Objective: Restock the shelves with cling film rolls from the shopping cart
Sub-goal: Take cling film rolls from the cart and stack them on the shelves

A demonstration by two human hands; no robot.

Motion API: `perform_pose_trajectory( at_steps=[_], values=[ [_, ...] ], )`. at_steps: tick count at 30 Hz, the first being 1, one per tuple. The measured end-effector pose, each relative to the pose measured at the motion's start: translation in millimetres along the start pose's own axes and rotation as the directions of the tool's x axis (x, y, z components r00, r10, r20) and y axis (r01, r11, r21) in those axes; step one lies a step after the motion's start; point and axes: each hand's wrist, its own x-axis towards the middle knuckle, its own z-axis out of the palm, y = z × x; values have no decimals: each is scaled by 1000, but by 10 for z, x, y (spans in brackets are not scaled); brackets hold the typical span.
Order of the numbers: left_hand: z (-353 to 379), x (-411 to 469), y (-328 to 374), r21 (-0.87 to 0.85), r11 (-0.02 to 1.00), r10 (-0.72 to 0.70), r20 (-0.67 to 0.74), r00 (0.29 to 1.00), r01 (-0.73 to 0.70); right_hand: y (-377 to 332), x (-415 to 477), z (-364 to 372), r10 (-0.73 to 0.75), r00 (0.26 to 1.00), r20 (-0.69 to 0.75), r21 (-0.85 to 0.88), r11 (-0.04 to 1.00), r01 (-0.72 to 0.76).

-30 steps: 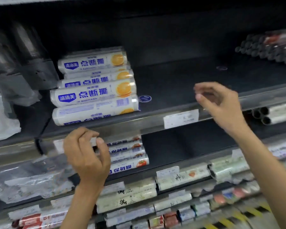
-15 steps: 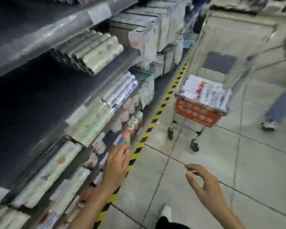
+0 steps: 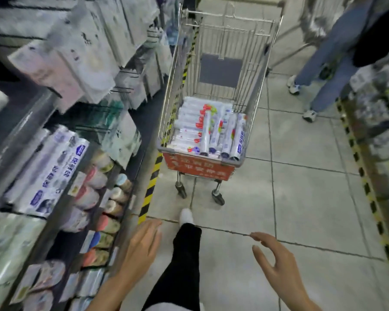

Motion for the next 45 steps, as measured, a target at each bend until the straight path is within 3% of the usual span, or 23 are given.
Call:
perform_pose_trajectory(
  at_steps=[5,11,16,19,23,26,30,33,35,39,45],
  values=[
    [71,1322,-142,23,988,155,-2,988,-155,-18,1082,-15,52,998,-26,33,998,-51],
    [232,2970,-144,59,980,193,-14,981,-192,-179,2590,49,106,994,-28,122,987,-101],
    [837,4016,-299,30,998,51,70,996,-53,-62,3991,419,141,990,18,158,977,-142],
    [1332,4458,-425,-52,979,-185,152,971,195,155,4778,793,193,979,58,98,975,-198],
    [2000,4772,-630,-135,803,-515,332,790,580,522,5451,1277,376,916,140,-19,926,-377],
    [2305,4839,-672,-227,727,-539,397,743,648,738,5687,1579,427,900,84,-54,904,-424],
    [2367,4913,-707,-282,637,-593,416,689,718,796,5801,1776,543,827,143,-48,839,-542],
    [2077,4973,-758,-494,392,-574,527,626,776,631,5781,1711,565,803,192,1,818,-576],
    [1761,4990,-771,-591,194,-521,614,593,783,414,5723,1525,571,786,236,227,754,-616],
    [1068,4960,-681,-732,-24,-359,642,678,681,-73,5535,996,483,743,464,566,483,-667],
    [49,4746,-305,-845,-188,-309,535,786,501,-932,5212,428,197,828,525,714,426,-555]
  ],
)
